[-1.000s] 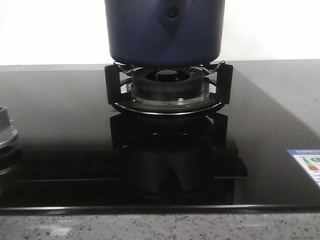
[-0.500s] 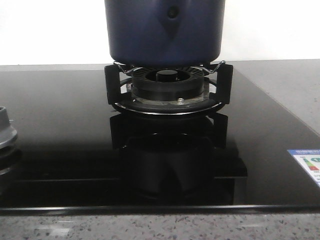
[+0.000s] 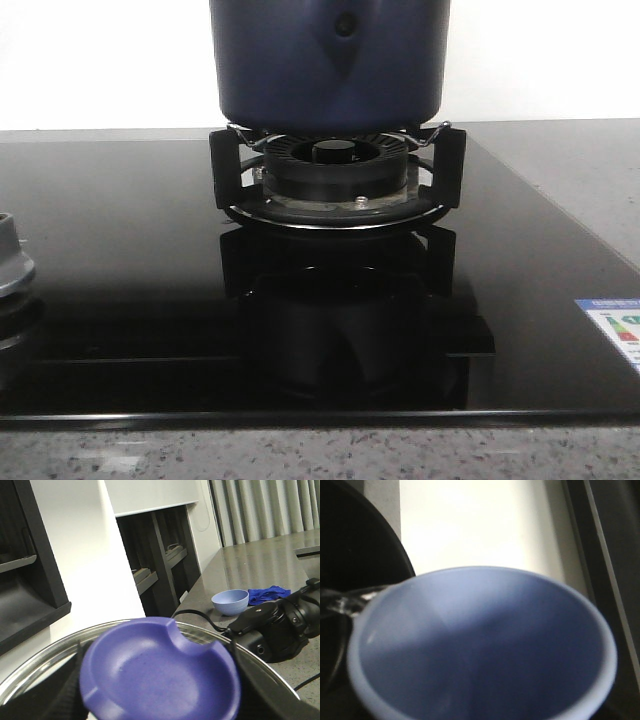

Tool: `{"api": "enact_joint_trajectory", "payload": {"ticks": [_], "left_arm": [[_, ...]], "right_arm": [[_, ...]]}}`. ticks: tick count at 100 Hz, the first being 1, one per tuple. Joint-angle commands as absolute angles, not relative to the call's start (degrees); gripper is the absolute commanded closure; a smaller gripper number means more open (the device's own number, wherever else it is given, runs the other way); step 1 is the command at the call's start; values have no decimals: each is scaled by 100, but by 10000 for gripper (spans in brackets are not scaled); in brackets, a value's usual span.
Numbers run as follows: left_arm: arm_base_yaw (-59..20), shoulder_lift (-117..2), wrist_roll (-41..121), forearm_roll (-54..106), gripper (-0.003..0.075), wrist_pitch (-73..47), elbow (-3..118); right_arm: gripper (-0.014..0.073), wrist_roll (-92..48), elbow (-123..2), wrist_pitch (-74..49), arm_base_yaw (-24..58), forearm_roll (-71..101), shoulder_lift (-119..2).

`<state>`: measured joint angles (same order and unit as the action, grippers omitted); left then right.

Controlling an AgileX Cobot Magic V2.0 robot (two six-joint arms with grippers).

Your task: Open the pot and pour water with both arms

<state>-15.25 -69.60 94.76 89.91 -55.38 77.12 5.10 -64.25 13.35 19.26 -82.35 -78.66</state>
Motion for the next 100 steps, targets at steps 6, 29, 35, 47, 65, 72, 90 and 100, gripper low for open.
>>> {"api": "enact_joint_trajectory", "payload": {"ticks": [6, 29, 35, 47, 65, 72, 90, 100], "left_arm": [[-1503, -6805, 9418, 9528, 429, -5558, 7916], [-1503, -6805, 9418, 9528, 429, -5622, 7916], [-1503, -6805, 9418, 9528, 429, -5622, 7916], [-1503, -6805, 9418, 9528, 429, -5622, 7916], [-1503, -6805, 9418, 9528, 429, -5622, 7916], [-1503, -6805, 9418, 9528, 429, -5622, 7916], [-1503, -6805, 9418, 9528, 429, -5622, 7916], [-1503, -6805, 9418, 9528, 429, -5622, 7916]], "right_arm": [[347, 467, -6903, 1156, 1917, -8356, -7815], [347, 467, -7171, 809, 1917, -9231, -7876], [346, 467, -7171, 700, 1917, -9511, -7876], [346, 467, -7171, 665, 1917, -10244, -7876], [346, 122, -7171, 665, 1917, -10779, -7876], [346, -139, -7171, 650, 1954, -10779, -7876], [347, -349, -7367, 600, 2032, -10779, -7876], [346, -390, -7608, 600, 2032, -10779, -7876]]}}
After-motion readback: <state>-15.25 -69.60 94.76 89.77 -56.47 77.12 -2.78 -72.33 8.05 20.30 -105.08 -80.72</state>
